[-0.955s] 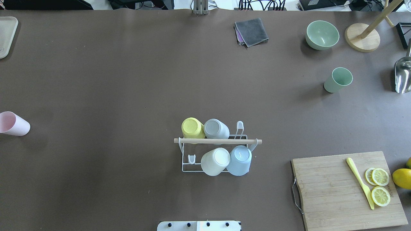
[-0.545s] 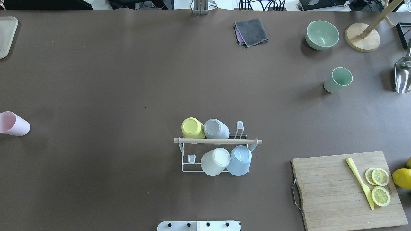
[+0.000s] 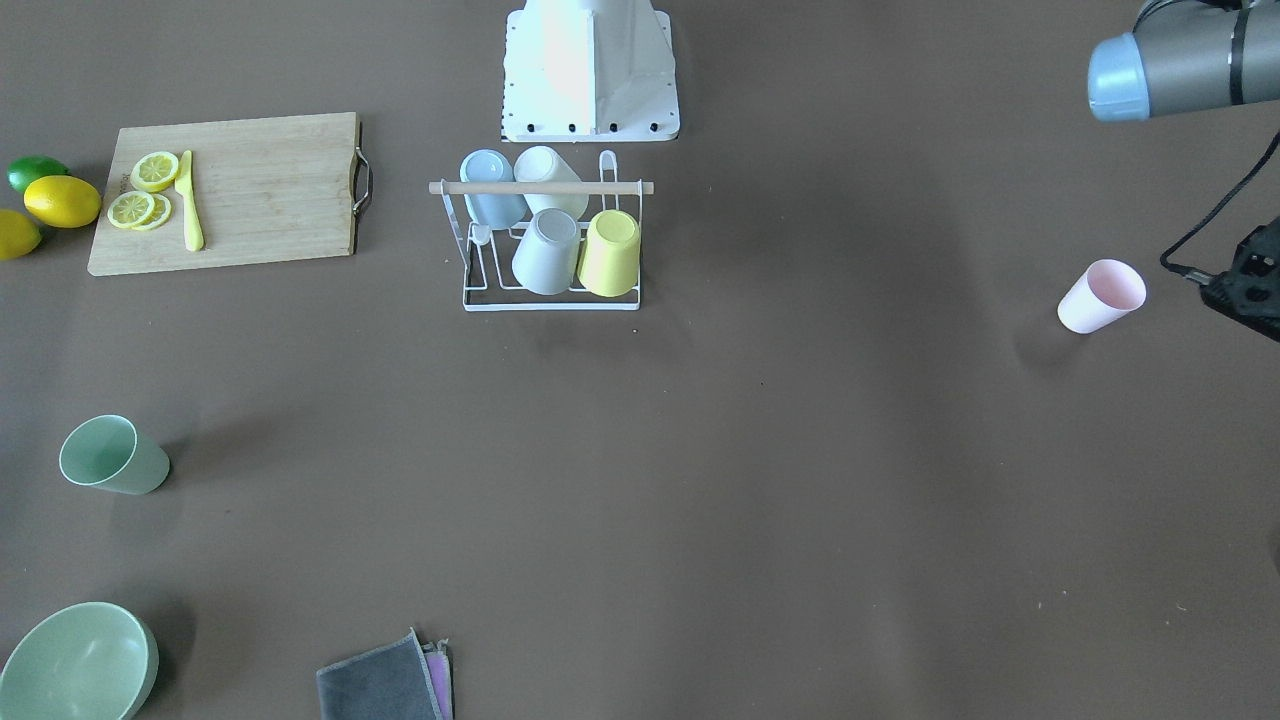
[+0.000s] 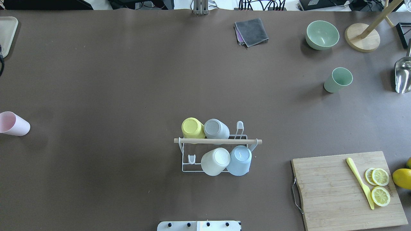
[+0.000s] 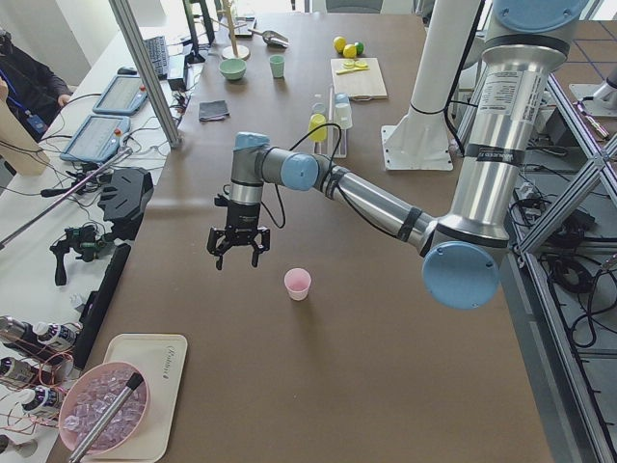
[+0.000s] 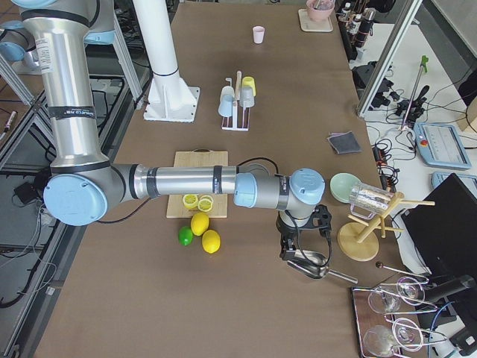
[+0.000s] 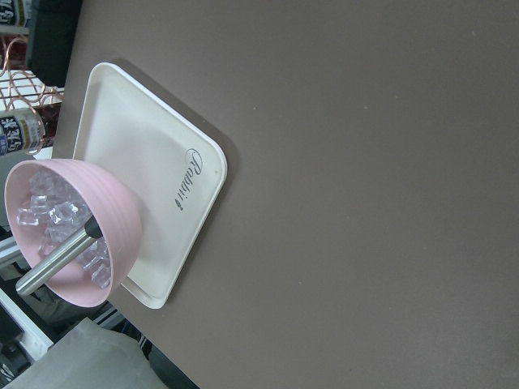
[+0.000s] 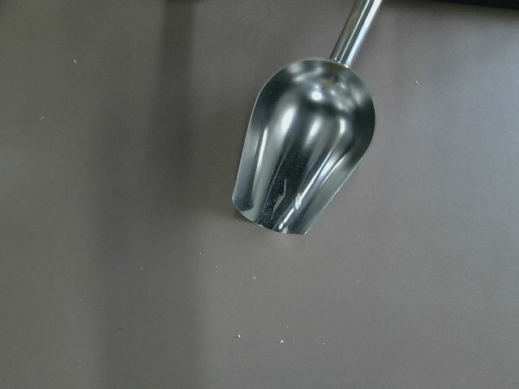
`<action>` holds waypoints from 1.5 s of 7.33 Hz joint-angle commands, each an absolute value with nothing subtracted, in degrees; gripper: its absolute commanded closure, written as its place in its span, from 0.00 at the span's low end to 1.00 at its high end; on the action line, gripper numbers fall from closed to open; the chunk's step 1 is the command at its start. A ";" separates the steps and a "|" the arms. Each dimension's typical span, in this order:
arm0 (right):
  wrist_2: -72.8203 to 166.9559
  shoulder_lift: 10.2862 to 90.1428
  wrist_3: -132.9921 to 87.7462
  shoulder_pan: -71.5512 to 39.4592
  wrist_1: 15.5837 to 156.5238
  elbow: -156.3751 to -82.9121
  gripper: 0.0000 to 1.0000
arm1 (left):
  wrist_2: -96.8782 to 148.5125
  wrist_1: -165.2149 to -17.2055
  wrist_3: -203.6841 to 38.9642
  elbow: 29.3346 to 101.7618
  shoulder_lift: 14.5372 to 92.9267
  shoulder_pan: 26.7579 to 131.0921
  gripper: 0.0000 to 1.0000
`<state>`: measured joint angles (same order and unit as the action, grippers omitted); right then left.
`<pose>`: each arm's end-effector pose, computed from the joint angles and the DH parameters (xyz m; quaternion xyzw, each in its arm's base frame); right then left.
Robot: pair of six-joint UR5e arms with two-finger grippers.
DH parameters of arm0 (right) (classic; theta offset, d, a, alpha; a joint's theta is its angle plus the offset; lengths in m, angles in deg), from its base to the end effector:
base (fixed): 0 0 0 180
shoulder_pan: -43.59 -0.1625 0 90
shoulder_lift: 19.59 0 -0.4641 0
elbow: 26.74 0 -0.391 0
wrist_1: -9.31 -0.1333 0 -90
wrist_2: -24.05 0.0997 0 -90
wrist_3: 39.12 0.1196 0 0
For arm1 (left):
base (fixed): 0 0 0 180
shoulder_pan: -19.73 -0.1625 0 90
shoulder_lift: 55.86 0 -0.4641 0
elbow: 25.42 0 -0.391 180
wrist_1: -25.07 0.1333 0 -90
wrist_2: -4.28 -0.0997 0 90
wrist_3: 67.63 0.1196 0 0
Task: Place cup on cup holder
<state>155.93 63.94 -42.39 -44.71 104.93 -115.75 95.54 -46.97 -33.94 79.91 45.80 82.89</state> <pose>0.0374 -0.5423 0.6756 0.0038 -0.3574 -0.0401 0.9331 0.1360 -0.5582 0.5420 0.0792 0.0062 0.5032 0.8605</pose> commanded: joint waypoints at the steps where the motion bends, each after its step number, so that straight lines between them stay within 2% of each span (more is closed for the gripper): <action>1: 155.97 63.90 -42.38 -44.05 104.93 -117.69 0.00 | 87.20 -33.88 -30.28 79.35 50.03 71.46 0.02; 3: 153.53 63.90 -42.29 -40.37 105.02 -122.69 0.00 | 86.46 -21.99 -30.54 76.99 54.16 62.83 0.02; 5: 152.27 61.64 -39.50 -37.29 105.28 -124.73 0.00 | 82.00 -21.07 -30.54 68.40 56.18 57.27 0.02; 7: 152.01 58.11 -31.69 -34.20 108.52 -126.65 0.00 | 81.89 -21.16 -30.80 65.30 56.20 54.55 0.02; 8: 150.54 56.97 -31.22 -31.41 110.97 -129.10 0.00 | 81.11 -21.25 -30.89 65.28 55.94 54.45 0.02; 11: 142.46 51.44 -31.48 -26.31 114.07 -129.39 0.00 | 81.01 -21.78 -33.95 65.19 54.53 54.27 0.02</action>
